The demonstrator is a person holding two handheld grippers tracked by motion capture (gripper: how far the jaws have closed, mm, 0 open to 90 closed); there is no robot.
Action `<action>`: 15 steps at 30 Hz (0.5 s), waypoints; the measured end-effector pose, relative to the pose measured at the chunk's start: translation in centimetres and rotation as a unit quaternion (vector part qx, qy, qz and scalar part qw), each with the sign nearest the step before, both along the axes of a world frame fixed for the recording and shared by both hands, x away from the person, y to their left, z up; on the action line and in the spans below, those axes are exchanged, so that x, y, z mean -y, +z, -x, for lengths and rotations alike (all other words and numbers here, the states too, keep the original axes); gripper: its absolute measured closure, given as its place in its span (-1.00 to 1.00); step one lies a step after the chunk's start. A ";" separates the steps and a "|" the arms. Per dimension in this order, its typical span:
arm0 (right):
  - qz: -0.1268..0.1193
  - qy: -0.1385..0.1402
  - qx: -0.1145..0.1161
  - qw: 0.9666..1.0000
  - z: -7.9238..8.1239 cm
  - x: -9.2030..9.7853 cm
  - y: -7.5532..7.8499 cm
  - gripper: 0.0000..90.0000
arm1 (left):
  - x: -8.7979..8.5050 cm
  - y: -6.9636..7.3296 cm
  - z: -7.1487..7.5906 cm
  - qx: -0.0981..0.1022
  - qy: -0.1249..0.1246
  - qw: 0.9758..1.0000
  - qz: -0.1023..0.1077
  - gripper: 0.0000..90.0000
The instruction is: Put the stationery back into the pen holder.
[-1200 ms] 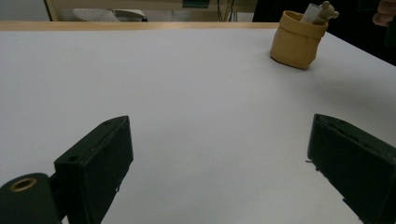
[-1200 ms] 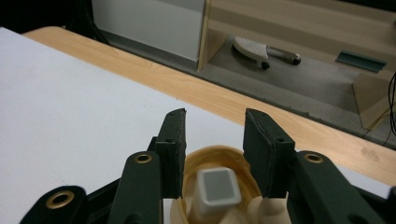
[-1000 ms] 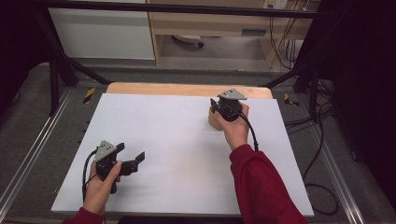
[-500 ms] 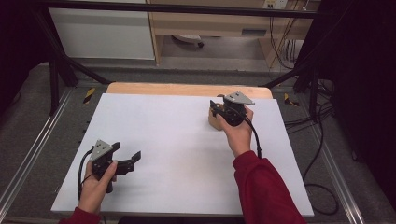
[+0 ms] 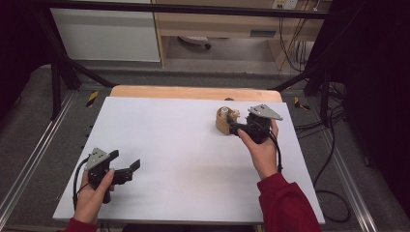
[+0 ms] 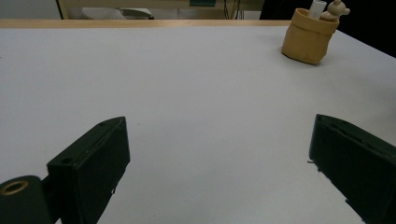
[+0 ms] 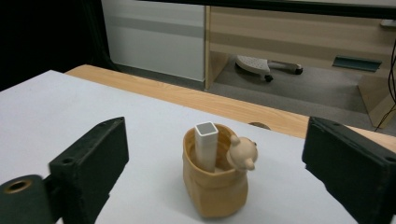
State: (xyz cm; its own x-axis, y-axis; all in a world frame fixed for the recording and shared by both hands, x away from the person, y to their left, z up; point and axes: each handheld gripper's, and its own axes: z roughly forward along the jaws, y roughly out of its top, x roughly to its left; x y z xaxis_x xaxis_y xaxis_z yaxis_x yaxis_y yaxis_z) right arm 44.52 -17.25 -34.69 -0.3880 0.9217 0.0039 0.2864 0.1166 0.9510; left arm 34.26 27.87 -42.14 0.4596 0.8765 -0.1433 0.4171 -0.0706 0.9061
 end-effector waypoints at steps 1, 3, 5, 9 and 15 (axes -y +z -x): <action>0.000 0.002 0.003 1.000 0.3 0.3 0.0 -0.86 | 0.0 0.0 0.1 0.001 -0.001 1.000 -0.001 -0.89; -0.006 0.006 0.009 1.000 0.9 1.0 0.1 -0.88 | -0.2 -0.1 0.3 0.001 -0.003 1.000 -0.003 -0.89; -0.012 0.008 0.013 1.000 1.5 1.7 0.2 -0.89 | -0.4 -0.1 0.6 0.001 -0.002 1.000 -0.005 -0.89; -0.020 0.014 0.016 1.000 2.4 3.1 0.5 -0.91 | -1.1 -0.2 1.1 0.001 0.003 1.000 -0.004 -0.89; -0.016 0.022 0.014 1.000 3.5 4.8 0.6 -0.91 | -2.0 0.0 1.6 0.004 0.007 1.000 0.001 -0.89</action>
State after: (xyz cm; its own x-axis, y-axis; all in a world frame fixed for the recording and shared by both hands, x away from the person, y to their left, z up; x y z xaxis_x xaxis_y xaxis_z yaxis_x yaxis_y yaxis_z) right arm 41.05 -22.01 -34.13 -0.4279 0.9036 0.0220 0.2545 0.0971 0.9622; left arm 32.70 29.83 -42.18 0.4477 0.8830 -0.1410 0.4101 -0.0626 0.9099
